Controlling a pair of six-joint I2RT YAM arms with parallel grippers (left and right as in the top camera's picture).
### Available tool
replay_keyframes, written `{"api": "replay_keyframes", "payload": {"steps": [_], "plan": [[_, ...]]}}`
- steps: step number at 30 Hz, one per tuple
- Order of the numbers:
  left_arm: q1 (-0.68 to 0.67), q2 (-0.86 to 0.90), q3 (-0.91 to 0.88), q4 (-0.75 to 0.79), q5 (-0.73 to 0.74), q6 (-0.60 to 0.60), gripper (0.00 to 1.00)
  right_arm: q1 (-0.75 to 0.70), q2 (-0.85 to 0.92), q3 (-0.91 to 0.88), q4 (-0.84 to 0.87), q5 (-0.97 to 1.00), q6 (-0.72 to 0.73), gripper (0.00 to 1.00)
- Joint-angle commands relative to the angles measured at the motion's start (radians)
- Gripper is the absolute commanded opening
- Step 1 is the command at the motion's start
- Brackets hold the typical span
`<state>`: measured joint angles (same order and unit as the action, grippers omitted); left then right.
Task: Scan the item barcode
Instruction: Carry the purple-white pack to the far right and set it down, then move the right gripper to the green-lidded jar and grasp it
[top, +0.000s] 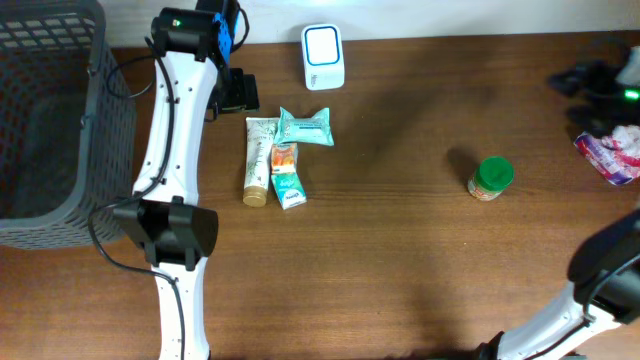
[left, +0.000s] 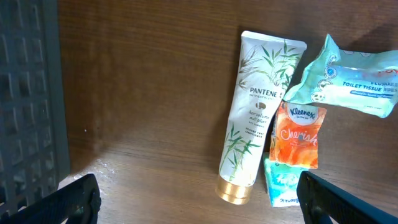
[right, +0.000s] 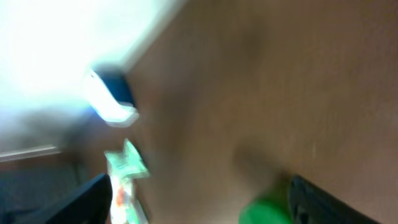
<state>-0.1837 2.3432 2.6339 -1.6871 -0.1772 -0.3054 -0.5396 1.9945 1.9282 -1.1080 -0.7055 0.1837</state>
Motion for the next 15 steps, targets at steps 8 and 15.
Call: {"api": "replay_keyframes", "payload": {"steps": [8, 15], "plan": [[0.007, -0.008, -0.002, -0.001, -0.014, 0.015, 0.99, 0.341, -0.010, -0.014, -0.303, 0.739, 0.043, 0.99], [0.007, -0.008, -0.002, -0.001, -0.014, 0.015, 0.99, 0.355, -0.008, -0.252, -0.094, 0.702, 0.147, 0.99]]}}
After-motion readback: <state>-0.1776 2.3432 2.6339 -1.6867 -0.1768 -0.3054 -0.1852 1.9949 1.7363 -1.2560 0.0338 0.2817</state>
